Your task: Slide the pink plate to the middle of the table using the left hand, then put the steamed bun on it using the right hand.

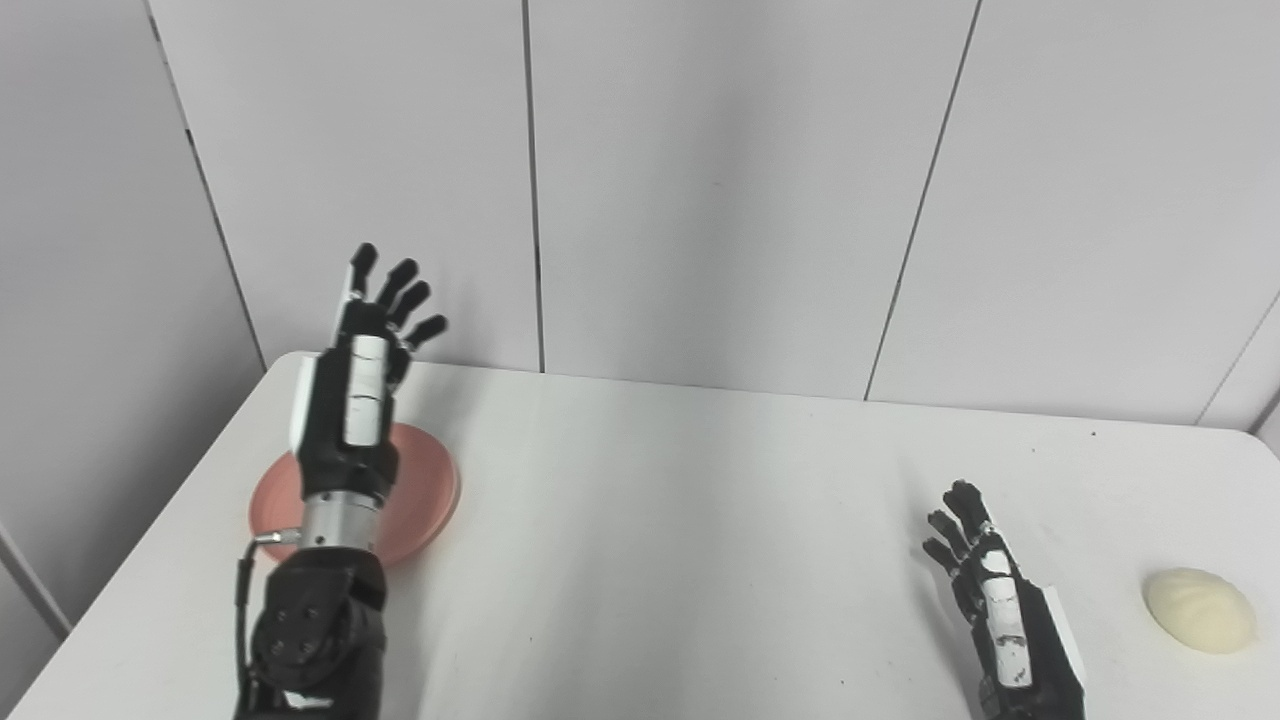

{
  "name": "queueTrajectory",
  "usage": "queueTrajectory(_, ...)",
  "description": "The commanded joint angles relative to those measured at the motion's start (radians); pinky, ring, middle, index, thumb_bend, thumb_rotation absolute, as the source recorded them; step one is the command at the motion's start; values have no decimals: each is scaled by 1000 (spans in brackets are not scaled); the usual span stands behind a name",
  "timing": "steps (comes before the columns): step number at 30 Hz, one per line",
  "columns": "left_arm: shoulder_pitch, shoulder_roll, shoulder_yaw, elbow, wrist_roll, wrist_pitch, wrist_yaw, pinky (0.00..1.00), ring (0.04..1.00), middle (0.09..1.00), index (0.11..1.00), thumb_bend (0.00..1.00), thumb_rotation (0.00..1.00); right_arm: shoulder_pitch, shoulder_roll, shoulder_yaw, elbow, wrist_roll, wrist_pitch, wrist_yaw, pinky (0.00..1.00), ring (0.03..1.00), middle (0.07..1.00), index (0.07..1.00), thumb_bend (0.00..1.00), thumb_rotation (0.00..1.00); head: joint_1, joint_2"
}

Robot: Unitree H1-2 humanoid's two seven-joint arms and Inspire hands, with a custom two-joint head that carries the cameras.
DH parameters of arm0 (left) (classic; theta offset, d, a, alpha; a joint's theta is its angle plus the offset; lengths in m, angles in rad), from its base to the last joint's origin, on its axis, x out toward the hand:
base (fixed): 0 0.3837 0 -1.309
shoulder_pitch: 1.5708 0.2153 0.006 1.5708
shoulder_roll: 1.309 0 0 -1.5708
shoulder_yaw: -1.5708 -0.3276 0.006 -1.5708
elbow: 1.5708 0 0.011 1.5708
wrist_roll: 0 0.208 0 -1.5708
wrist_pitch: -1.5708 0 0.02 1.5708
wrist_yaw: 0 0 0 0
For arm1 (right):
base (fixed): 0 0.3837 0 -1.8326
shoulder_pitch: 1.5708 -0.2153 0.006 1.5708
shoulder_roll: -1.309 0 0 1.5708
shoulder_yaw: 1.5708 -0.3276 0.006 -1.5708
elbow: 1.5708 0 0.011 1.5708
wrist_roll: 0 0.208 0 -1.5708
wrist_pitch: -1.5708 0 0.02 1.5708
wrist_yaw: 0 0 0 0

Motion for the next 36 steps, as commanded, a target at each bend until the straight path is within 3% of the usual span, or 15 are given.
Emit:
queueTrajectory(1, -71, 49, 19, 3, -15, -23, -13, 836, 899, 891, 881, 892, 925, 44, 28, 16, 32, 7, 10, -3, 913, 929, 956, 949, 758, 1000, 0, 3)
queueTrajectory(4, -92, 96, 39, 39, -26, -19, -21, 779, 896, 889, 898, 898, 917, 44, 28, 16, 29, 11, 19, 0, 916, 931, 951, 948, 758, 1000, 0, 3)
queueTrajectory(14, -174, 221, 73, 235, -36, -38, -50, 776, 907, 917, 917, 923, 935, 45, 25, 18, 19, 18, 27, 6, 903, 923, 941, 954, 764, 1000, 2, 11)
queueTrajectory(20, -191, 260, 85, 350, -30, -70, -45, 817, 907, 908, 886, 895, 929, 47, 24, 18, 12, 25, 36, 9, 904, 926, 943, 961, 771, 1000, 2, 15)
queueTrajectory(27, -223, 292, 124, 525, -79, -124, -64, 872, 934, 932, 929, 904, 921, 50, 16, 23, 1, 20, 50, 10, 898, 926, 946, 962, 763, 1000, 0, 20)
queueTrajectory(31, -237, 317, 131, 646, -65, -181, -59, 798, 924, 928, 940, 894, 939, 54, 15, 21, -2, 24, 52, 8, 893, 923, 942, 957, 765, 1000, -1, 25)
queueTrajectory(36, -246, 329, 142, 755, -70, -216, -45, 797, 906, 919, 959, 888, 945, 60, 9, 23, -20, 23, 68, 10, 887, 923, 947, 958, 741, 1000, -1, 35)
